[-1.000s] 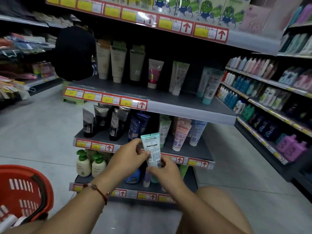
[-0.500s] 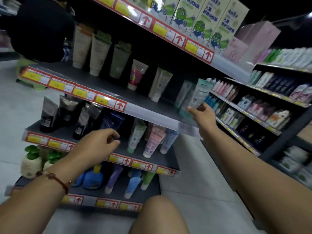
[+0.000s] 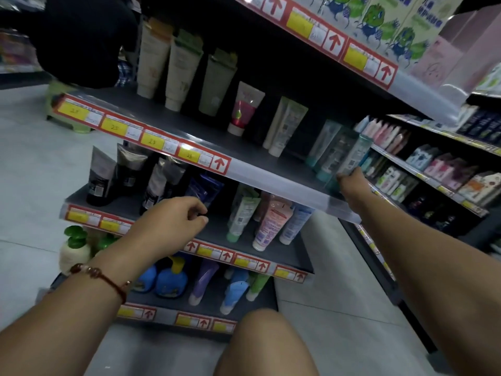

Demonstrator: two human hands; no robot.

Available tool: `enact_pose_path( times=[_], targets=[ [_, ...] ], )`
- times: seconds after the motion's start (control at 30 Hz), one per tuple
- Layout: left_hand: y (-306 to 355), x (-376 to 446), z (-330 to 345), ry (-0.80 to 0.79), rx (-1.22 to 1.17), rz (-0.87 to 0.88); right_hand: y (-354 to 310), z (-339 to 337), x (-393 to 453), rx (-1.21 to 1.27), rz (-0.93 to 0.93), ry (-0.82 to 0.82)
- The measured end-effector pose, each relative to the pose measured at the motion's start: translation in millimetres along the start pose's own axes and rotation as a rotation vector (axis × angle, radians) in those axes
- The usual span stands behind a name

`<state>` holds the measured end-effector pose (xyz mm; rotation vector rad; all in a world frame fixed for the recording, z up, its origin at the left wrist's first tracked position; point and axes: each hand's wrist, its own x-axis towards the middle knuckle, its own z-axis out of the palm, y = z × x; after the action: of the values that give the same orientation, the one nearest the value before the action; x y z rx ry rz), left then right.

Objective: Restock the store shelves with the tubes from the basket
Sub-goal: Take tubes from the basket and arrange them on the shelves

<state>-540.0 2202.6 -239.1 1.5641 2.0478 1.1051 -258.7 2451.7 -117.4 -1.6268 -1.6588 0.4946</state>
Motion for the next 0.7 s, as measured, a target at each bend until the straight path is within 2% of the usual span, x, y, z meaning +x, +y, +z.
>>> enact_pose_path(
  times=[0.07, 0.13, 0.2, 0.27, 0.4, 0.53, 0.7],
  targets=[
    [-3.9, 0.3, -3.6, -0.011, 0.017, -0.011, 0.9, 2.7, -2.8, -0.026, 0.032, 0.021],
    [-8.1, -1.7, -8.6, -0.028, 0.039, -0.032, -1.3, 5.8, -14.5, -0.024, -0.011, 0.115],
    [-13.1, -6.1, -15.3, -0.042, 0.054, -0.049, -5.9, 13.9, -38.2, 0.004, -0.164, 0.199],
    [-18.3, -14.0, -25.7, -0.051, 0.079, -0.069, -14.2, 30.4, -80.6, -0.017, -0.329, 0.144],
    [-35.5, -41.6, -56.2, -0.098, 0.135, -0.158, -29.4, 84.4, -178.3, -0.013, -0.612, -0.215],
    [-68.7, -90.4, -89.3, -0.207, 0.325, -0.311, -45.0, 147.1, -264.0, -0.171, -0.710, -0.666],
    [-119.3, -186.1, -128.4, -0.262, 0.425, -0.564, -74.5, 208.3, -363.5, -0.249, -0.884, -0.986]
  ],
)
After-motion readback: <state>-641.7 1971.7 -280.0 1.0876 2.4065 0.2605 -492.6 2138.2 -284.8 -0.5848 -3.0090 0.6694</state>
